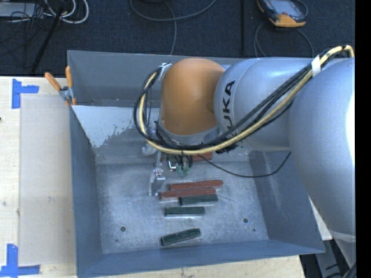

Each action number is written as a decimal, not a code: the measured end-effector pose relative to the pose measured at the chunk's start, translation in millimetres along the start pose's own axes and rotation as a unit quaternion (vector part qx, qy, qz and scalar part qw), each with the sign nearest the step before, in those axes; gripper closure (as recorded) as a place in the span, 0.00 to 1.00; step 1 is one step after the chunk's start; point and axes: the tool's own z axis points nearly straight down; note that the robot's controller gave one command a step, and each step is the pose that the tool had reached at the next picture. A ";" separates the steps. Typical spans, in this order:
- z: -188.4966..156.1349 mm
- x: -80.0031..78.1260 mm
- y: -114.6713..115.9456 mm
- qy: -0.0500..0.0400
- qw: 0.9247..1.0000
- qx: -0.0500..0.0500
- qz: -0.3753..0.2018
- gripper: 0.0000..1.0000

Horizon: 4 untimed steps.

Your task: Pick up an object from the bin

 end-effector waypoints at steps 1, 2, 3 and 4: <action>-5.0 -1.8 -0.8 -0.003 1.000 0.000 0.002 0.00; 61.0 6.7 -69.1 -0.006 1.000 -0.001 -0.010 0.00; 72.9 5.9 -83.1 -0.006 1.000 -0.001 -0.007 0.00; 63.3 14.7 -93.2 -0.002 0.999 -0.001 0.039 0.00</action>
Offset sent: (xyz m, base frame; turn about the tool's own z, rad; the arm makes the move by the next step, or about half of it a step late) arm -0.0107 -0.0940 -0.0832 -0.0199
